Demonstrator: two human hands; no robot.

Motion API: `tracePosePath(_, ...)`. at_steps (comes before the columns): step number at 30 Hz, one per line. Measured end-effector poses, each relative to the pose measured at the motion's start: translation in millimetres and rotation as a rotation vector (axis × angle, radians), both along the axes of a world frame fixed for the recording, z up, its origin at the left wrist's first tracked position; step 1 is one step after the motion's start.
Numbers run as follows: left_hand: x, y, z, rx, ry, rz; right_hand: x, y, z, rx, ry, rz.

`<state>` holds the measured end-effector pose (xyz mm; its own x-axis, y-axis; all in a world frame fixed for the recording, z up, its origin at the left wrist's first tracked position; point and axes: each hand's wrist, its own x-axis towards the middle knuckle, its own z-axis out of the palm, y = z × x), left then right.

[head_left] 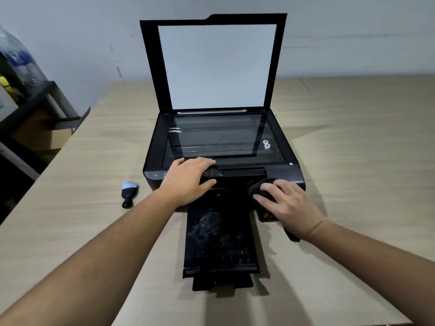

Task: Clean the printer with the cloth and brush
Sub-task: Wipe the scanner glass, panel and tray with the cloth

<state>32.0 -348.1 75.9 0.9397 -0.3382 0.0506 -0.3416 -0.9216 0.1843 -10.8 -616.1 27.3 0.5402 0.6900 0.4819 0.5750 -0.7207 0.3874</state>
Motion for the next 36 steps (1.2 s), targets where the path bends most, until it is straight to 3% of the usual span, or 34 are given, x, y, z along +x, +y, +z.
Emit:
tracePosePath(8,6,7,2,0.020,0.070,-0.039,7,31,-19,-0.733,0.170,-0.247)
tracePosePath(13,9,11,-2,-0.007,0.082,-0.058,1,38,-60,-1.025,0.442,-0.288)
tracePosePath(15,9,13,-3,-0.021,0.077,-0.059,5,39,-63,-1.024,0.479,-0.297)
tracePosePath(18,10,13,-4,-0.027,0.071,-0.069,13,42,-38,-0.815,0.520,-0.279)
tracePosePath(22,10,15,-4,-0.027,0.055,-0.075,22,30,11,-0.631,0.329,-0.149)
tracePosePath(26,8,15,-4,-0.044,0.041,-0.072,18,24,2,-0.687,0.247,-0.179)
tracePosePath(29,6,17,-8,-0.059,0.046,-0.067,14,33,-47,-0.960,0.312,-0.227)
tracePosePath(31,6,19,-9,-0.061,0.047,-0.065,12,31,-66,-1.037,0.313,-0.310)
tracePosePath(33,8,19,-9,-0.067,0.047,-0.062,11,20,-71,-1.010,0.267,-0.278)
tracePosePath(36,7,18,-11,-0.073,0.040,-0.055,12,18,-49,-0.739,0.256,-0.199)
